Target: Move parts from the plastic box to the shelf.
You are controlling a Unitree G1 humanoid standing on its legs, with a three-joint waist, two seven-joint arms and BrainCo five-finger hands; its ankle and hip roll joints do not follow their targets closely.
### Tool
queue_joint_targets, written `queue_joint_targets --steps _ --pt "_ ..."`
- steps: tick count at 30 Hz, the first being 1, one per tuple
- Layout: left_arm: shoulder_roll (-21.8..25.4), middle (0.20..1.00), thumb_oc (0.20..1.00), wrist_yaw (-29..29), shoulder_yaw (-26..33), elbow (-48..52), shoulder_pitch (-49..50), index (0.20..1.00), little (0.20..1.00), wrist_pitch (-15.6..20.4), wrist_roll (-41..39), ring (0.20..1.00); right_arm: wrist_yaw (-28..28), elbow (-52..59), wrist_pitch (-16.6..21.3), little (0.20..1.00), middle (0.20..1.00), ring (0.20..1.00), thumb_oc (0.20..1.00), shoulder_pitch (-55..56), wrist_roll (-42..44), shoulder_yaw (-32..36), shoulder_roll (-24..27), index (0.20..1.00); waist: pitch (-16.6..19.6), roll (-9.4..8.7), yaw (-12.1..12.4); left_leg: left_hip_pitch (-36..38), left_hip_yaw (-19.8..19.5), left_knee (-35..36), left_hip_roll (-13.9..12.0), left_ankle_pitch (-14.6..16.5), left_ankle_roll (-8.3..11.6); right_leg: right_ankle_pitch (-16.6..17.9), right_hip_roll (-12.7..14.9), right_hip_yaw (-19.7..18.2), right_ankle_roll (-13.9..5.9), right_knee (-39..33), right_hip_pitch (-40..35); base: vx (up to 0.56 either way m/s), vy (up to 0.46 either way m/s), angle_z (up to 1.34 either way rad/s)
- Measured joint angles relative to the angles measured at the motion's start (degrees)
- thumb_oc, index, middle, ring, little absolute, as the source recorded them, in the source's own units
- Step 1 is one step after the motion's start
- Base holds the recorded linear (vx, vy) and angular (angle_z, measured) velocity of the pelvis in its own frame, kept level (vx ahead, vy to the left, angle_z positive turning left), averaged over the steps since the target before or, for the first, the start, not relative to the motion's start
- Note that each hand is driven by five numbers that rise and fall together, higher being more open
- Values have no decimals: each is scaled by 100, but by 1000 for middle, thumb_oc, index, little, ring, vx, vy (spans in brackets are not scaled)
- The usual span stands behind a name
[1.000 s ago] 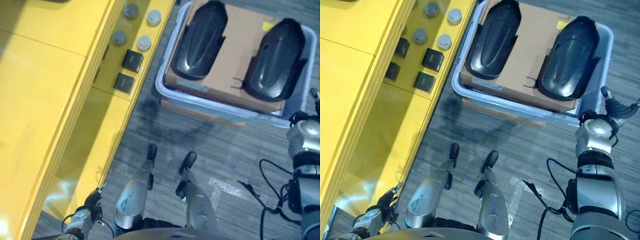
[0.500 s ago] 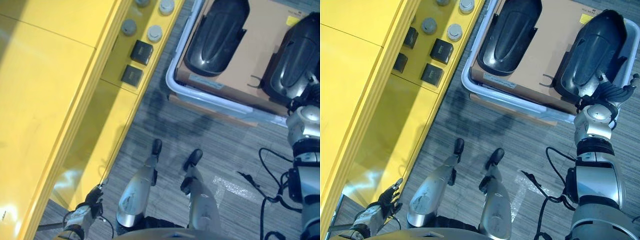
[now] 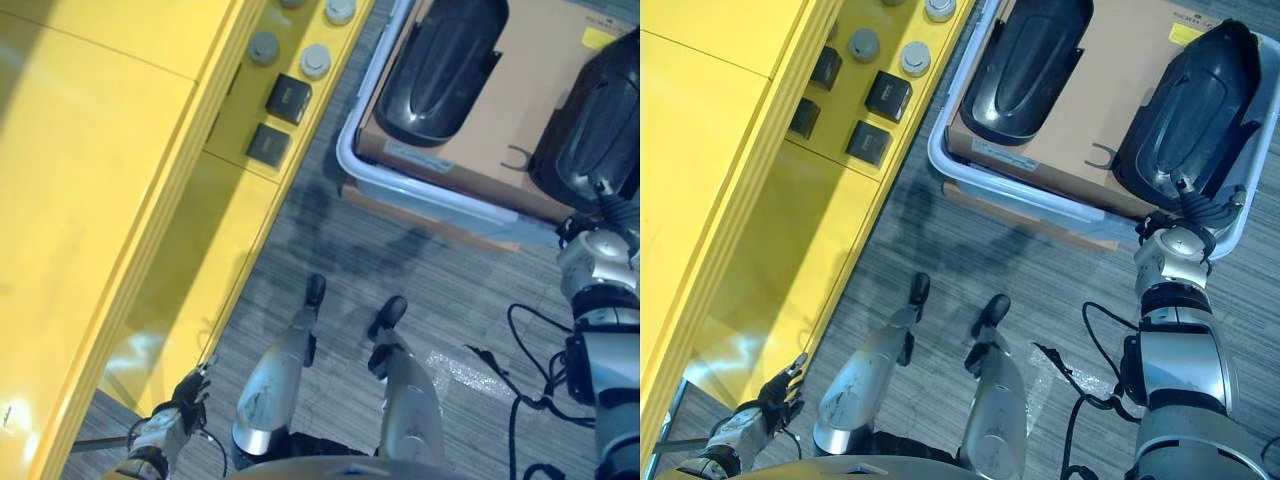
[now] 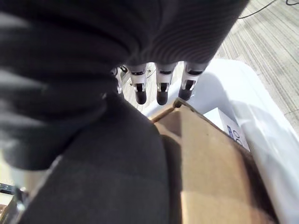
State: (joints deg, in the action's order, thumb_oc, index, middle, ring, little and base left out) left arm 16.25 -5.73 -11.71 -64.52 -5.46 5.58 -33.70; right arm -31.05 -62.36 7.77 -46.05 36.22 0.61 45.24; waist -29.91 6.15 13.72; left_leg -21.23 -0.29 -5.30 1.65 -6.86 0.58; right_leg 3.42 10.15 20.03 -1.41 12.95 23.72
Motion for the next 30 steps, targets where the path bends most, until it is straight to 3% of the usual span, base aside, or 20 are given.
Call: queue_joint_targets --steps 7,8,9,10,23,30 --pt "86 1000 1000 2 -18 68 -5 1000 1000 -21 -111 1000 42 64 98 1000 1000 1000 1000 -154 5 -87 7 1000 -1 -1 -31 -287 -9 -276 11 51 12 -124 80 -34 21 378 328 0 0 0" --pt "90 1000 1000 2 -18 70 -4 1000 1000 -21 -113 1000 45 74 98 865 865 865 865 -163 5 -113 6 865 -1 -1 -28 -309 -9 -295 10 54 7 -124 81 -38 22 396 352 0 0 0" --pt "90 1000 1000 1 -18 74 -4 1000 1000 -21 -114 1000 48 105 97 244 244 244 244 -165 6 -147 9 244 -1 -1 -34 -375 -13 -369 6 64 11 -125 81 -39 23 427 394 0 0 0" --pt "88 1000 1000 0 -19 83 -5 1000 1000 -20 -119 1000 49 128 104 200 200 200 200 -166 6 -162 16 200 -2 -3 -37 -397 -14 -372 6 73 -6 -125 83 -41 24 437 418 0 0 0" --pt "88 1000 1000 -13 -19 98 -7 1000 1000 8 -219 1000 51 162 109 200 200 200 200 -128 542 -11 9 200 -2 -4 -135 -340 -12 -347 -21 21 -19 -106 48 -38 7 399 365 0 0 0" --pt "83 1000 1000 -96 -26 134 -5 1000 1000 159 -218 1000 52 217 96 200 200 200 200 167 866 79 -160 200 -1 -5 -133 141 2 1 -71 -15 -11 37 -81 -8 -19 -60 -156 -26 4 -1"
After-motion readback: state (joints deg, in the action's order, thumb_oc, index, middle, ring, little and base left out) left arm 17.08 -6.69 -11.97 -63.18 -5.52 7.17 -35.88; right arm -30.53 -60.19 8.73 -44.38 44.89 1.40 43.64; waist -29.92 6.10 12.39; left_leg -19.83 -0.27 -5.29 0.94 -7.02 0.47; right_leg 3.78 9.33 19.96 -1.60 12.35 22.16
